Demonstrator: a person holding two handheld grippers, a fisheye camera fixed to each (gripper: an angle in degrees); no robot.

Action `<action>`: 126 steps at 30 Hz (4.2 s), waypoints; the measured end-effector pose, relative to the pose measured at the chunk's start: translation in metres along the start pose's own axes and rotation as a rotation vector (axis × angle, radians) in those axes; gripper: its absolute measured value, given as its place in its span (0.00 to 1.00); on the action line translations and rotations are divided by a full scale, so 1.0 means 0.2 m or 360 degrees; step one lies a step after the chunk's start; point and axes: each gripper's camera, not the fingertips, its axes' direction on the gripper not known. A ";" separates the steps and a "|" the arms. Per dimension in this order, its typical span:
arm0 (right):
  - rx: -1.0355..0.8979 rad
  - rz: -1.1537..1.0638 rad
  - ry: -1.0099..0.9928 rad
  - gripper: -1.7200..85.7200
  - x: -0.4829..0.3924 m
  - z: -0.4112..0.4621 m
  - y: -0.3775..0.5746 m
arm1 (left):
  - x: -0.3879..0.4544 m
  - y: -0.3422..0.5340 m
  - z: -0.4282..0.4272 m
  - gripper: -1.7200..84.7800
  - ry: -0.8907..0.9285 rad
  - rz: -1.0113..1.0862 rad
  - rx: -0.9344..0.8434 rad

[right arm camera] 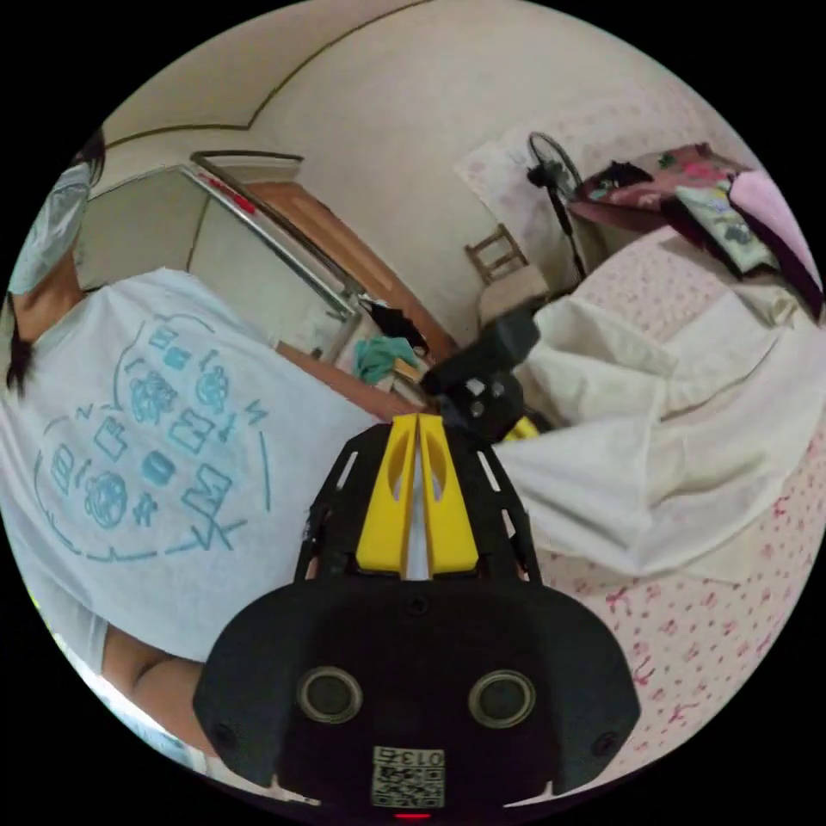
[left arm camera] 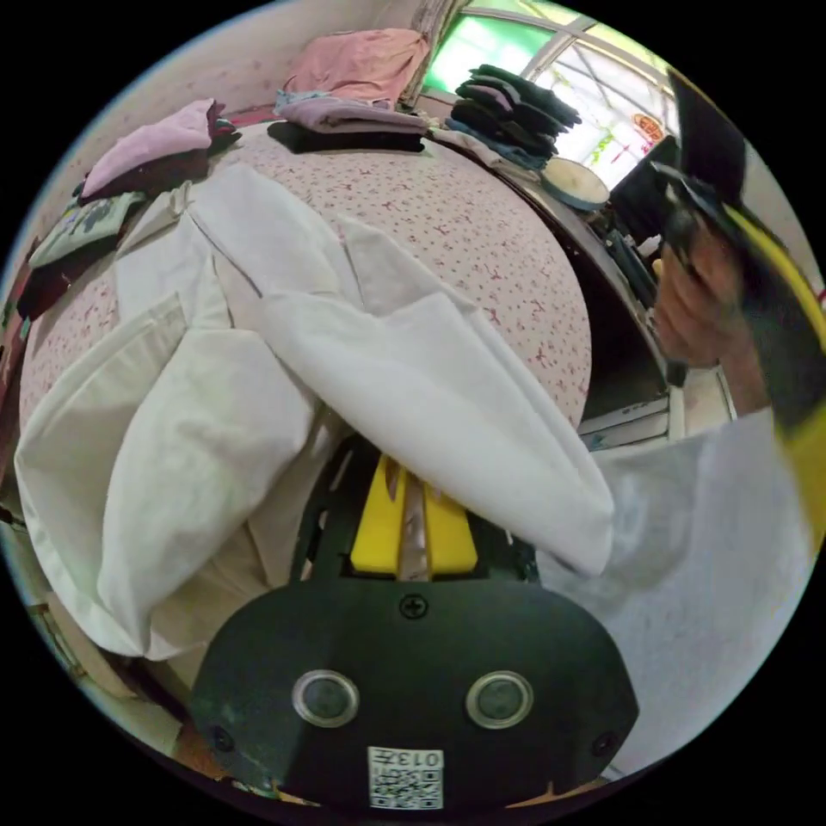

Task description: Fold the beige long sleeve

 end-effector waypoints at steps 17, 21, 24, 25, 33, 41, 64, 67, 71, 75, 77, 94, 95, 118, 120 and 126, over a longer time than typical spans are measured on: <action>-0.0466 0.0628 0.1527 0.09 0.84 -0.05 -0.15 | 0.35 0.11 -0.13 0.02 0.0163 0.0477 -0.0070; -0.0104 0.0779 0.1399 0.05 0.75 -0.34 0.04 | 0.24 0.21 -0.24 0.02 0.0145 0.0331 0.0042; 0.0437 0.0950 0.1032 0.04 0.63 -0.68 0.31 | 0.09 0.34 -0.38 0.02 -0.0090 0.0130 0.0125; 0.0535 0.0953 0.0961 0.04 0.59 -0.73 0.38 | 0.01 0.39 -0.45 0.02 -0.0200 0.0013 0.0169; 0.1608 0.0716 0.0566 0.03 -0.04 -1.05 1.13 | -0.20 0.32 -0.93 0.02 -0.0458 -0.0035 0.0641; 0.1775 0.0142 0.0797 0.03 -0.50 -1.25 1.15 | 0.04 0.23 -1.37 0.02 -0.0773 0.0106 0.1285; 0.0557 0.1318 0.1268 0.09 -0.41 -0.84 1.76 | -0.61 1.22 -0.87 0.11 -0.0305 -0.0960 0.0561; 0.0569 0.1463 0.1411 0.13 -0.39 -0.87 1.83 | -0.56 1.07 -0.69 0.13 -0.0220 -0.0823 0.0361; 0.0552 0.1481 0.1388 0.15 -0.29 -0.83 1.81 | -0.39 0.82 -0.42 0.18 -0.0084 -0.0519 0.0158; 0.0506 0.1582 0.1387 0.13 -0.17 -0.80 1.82 | -0.28 0.67 -0.26 0.19 -0.0273 -0.0288 -0.0053; 0.0494 0.1597 0.1383 0.10 -0.15 -0.81 1.81 | -0.28 0.63 -0.24 0.16 -0.0362 -0.0264 -0.0060; 0.1303 0.0271 0.1334 0.04 -0.80 -1.41 1.58 | -0.34 0.38 -1.14 0.03 -0.0440 -0.0130 0.0921; 0.1213 0.0276 0.1292 0.03 -0.81 -1.39 1.63 | -0.37 0.40 -1.09 0.03 -0.0358 -0.0124 0.0835; 0.0791 0.1558 0.1709 0.03 -0.85 -0.93 2.30 | -0.89 0.69 -0.36 0.13 0.0003 -0.0911 0.0114; 0.0866 0.1529 0.1691 0.03 -0.89 -0.91 2.29 | -0.90 0.64 -0.26 0.11 0.0003 -0.0873 -0.0011; 0.0971 0.1336 0.1760 0.03 -1.03 -1.02 2.15 | -0.91 0.41 -0.48 0.02 0.0020 -0.0530 0.0289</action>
